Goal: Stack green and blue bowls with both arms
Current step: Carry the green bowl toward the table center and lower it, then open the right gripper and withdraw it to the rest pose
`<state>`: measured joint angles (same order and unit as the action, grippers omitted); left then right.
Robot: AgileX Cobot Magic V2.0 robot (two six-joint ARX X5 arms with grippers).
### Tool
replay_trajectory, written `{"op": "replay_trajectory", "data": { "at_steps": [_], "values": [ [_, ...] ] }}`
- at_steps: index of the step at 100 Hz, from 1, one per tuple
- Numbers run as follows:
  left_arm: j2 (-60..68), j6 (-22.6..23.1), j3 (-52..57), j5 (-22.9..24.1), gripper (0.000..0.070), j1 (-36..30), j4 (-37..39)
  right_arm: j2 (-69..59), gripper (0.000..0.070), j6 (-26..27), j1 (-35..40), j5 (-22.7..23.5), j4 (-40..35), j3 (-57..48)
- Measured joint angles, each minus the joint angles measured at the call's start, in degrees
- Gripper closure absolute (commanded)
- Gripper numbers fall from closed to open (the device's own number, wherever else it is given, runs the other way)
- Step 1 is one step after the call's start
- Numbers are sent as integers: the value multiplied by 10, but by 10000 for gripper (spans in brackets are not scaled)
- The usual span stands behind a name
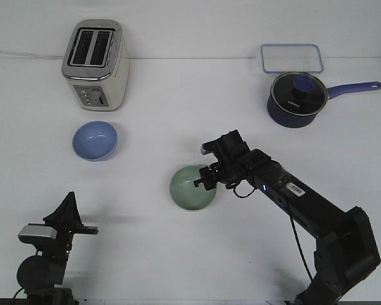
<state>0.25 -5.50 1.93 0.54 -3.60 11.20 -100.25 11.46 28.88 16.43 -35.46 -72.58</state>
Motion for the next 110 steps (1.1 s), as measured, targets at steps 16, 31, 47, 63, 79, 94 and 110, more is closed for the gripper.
{"op": "replay_trajectory", "data": {
  "at_steps": [16,31,47,63,79,94,110],
  "values": [
    [0,0,0,0,690,0,0,0,272,0,0,0,0,0],
    [0,0,0,0,690,0,0,3,272,0,-5,0,0,0],
    [0,0,0,0,690,0,0,40,272,0,-22,0,-3,0],
    [0,0,0,0,690,0,0,101,272,-12,-61,0,-21,0],
    [0,0,0,0,690,0,0,160,273,-39,-113,-38,-48,0],
    [0,0,0,0,690,0,0,225,273,-70,-158,-103,-76,0],
    [0,0,0,0,690,0,0,296,273,-94,-197,-104,-77,0]
  ]
}}
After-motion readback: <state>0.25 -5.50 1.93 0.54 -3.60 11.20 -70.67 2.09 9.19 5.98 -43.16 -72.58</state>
